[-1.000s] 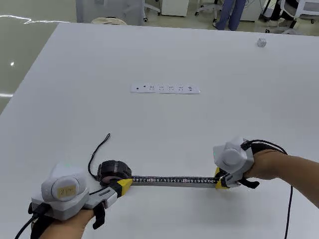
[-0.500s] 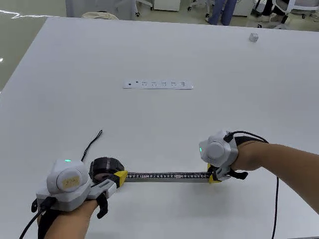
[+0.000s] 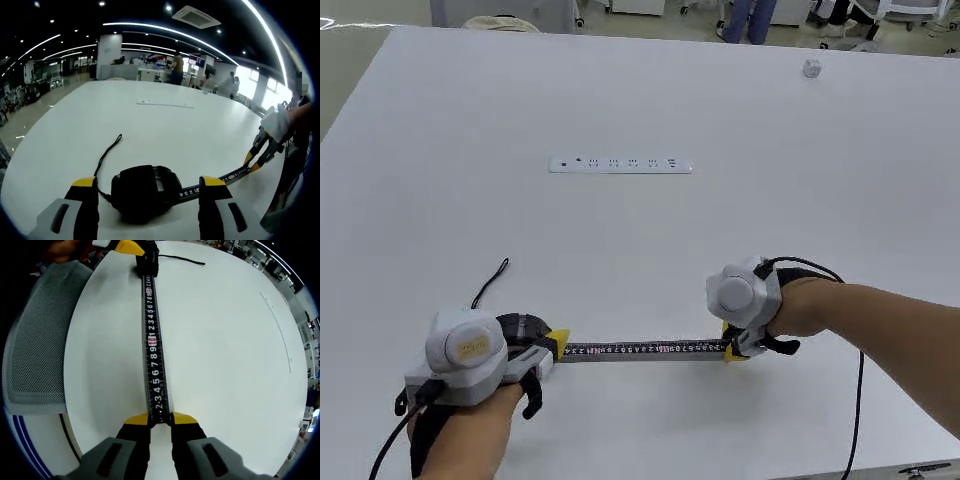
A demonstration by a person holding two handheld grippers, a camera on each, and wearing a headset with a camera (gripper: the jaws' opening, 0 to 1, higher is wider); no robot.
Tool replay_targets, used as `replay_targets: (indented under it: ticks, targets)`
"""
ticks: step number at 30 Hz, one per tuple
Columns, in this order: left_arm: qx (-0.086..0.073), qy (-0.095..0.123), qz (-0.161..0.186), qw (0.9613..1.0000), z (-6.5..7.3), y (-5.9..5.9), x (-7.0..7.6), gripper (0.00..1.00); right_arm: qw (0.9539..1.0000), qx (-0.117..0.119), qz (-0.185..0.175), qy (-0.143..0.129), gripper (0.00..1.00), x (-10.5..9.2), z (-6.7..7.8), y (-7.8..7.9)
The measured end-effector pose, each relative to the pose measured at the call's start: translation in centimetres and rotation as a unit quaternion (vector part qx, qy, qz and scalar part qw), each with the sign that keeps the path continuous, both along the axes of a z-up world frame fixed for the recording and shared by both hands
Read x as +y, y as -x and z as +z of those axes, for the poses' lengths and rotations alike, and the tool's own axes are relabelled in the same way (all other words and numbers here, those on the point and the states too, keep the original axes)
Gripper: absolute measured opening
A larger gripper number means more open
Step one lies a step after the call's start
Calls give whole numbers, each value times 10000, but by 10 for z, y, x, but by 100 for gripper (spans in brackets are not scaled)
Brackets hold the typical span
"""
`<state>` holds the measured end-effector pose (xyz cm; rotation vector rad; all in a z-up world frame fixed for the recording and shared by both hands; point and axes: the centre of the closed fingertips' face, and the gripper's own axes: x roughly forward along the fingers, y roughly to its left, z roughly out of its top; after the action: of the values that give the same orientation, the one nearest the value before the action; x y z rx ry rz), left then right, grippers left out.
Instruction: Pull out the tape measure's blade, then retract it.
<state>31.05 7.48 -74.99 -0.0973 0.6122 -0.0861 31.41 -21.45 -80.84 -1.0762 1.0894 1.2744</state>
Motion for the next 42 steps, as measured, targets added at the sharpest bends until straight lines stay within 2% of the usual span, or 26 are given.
replay_targets:
  ticks: [5,9,11,14,15,17,24,25,28,42]
  targets:
    - [113,-165,-2,9998,-10,-1,1,76,10000,9,-26,23,15,0,0,0]
    - [118,-146,59,9998,-9,-3,2,75,10000,13,-51,34,15,0,1,0]
    - [196,-308,1,9993,-12,-3,2,72,10000,15,-51,31,15,-1,-1,-1]
    - [162,-145,97,9997,-10,-8,1,70,10000,18,-44,41,15,-1,0,0]
    - [177,-149,112,9997,-10,-9,2,69,10000,19,-49,51,15,-1,0,0]
    - [293,-288,53,9991,-13,-8,3,63,10000,17,-44,69,15,0,-1,0]
    - [357,-401,-86,9985,-15,-8,2,62,9999,12,-64,86,15,0,0,0]
    - [393,-476,-138,9980,-16,-7,2,62,9999,12,-67,90,15,0,0,0]
    - [548,-910,-389,9936,-20,-6,2,62,9999,11,-79,92,15,0,0,0]
    - [414,-892,-381,9944,-19,-5,1,60,9999,-43,-92,83,15,-1,-1,0]
